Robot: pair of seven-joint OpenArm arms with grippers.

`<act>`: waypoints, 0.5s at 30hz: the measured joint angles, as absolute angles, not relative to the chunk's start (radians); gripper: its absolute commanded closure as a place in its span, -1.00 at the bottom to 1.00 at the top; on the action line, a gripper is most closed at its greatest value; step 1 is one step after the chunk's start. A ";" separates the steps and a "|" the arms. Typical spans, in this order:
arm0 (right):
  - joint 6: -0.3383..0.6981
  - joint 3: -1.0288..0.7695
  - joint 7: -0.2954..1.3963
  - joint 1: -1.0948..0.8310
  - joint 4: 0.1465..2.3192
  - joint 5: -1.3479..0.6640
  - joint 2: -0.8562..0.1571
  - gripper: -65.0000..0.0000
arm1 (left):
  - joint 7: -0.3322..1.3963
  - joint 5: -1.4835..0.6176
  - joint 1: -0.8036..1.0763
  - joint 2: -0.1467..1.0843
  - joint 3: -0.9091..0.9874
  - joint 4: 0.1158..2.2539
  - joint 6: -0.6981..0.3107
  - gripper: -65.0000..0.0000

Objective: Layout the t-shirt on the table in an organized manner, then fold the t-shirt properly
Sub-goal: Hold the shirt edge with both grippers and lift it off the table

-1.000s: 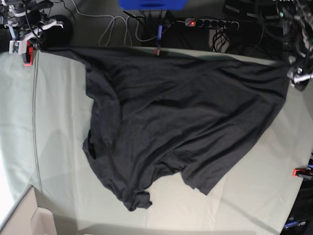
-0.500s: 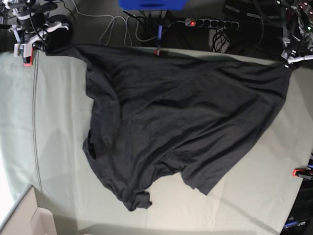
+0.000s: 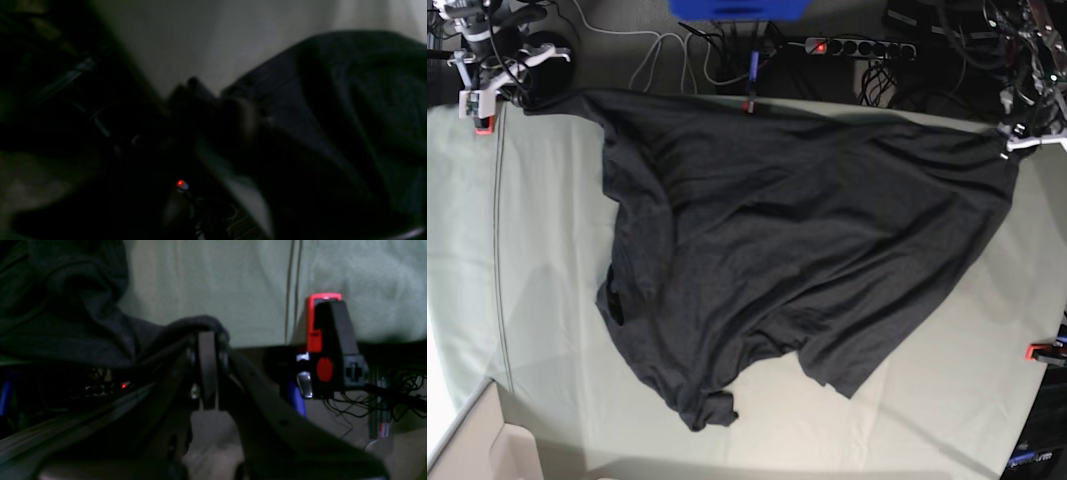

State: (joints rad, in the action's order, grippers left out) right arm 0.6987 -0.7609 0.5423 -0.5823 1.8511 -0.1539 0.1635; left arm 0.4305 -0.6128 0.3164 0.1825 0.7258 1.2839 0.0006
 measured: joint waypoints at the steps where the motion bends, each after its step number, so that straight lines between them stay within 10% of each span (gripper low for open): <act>1: 0.699 -0.761 0.542 -0.580 1.851 -0.154 0.164 1.00 | 0.431 -0.610 0.319 0.183 0.727 1.284 0.001 1.00; 15: 0.698 -0.764 0.556 -0.466 1.966 -0.147 0.152 1.00 | 0.442 -0.618 0.339 0.210 0.730 1.477 0.006 1.00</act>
